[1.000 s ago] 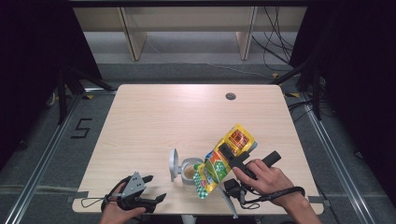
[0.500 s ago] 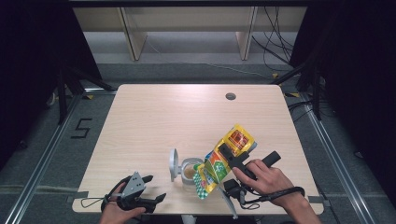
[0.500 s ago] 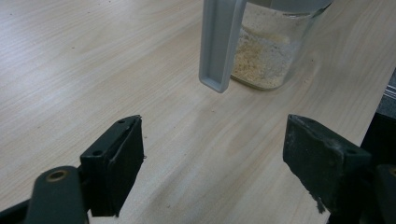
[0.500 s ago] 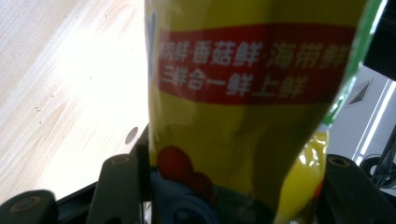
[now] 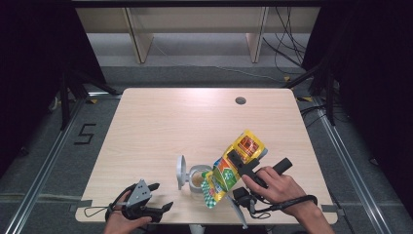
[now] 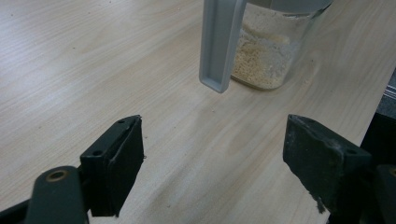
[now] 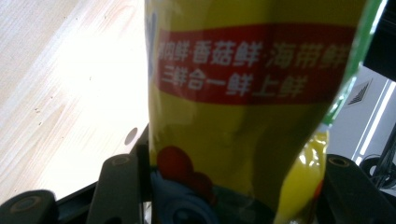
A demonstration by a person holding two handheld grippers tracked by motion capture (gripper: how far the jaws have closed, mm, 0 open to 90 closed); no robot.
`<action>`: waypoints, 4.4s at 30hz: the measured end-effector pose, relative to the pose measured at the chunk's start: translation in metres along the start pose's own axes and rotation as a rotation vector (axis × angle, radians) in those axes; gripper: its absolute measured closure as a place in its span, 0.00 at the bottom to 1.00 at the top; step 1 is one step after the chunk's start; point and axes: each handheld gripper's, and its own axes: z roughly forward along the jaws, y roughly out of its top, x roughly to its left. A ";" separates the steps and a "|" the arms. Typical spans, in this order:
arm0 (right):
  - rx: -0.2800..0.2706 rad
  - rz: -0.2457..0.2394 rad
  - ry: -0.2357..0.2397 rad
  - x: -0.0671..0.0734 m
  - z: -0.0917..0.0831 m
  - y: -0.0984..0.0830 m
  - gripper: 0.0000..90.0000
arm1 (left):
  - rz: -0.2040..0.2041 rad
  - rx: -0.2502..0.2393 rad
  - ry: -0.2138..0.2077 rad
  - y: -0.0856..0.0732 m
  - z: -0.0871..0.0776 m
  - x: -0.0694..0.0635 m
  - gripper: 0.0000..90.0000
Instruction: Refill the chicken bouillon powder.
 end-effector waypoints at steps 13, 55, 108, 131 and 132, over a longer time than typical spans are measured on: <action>0.000 0.009 0.008 0.000 0.000 0.000 0.53 | -0.017 0.012 0.002 -0.001 0.000 0.000 0.22; 0.000 0.022 0.005 0.002 0.000 -0.001 0.55 | -0.037 -0.006 -0.004 -0.001 0.001 -0.002 0.22; -0.015 0.036 0.005 0.003 0.000 -0.004 0.56 | -0.035 -0.002 0.002 -0.001 0.000 0.001 0.22; -0.009 0.048 0.001 0.004 -0.002 -0.006 0.56 | -0.002 0.005 0.005 0.000 -0.001 0.002 0.22; -0.009 0.050 -0.005 0.004 -0.002 -0.006 0.56 | -0.003 0.002 0.005 0.000 -0.001 0.002 0.22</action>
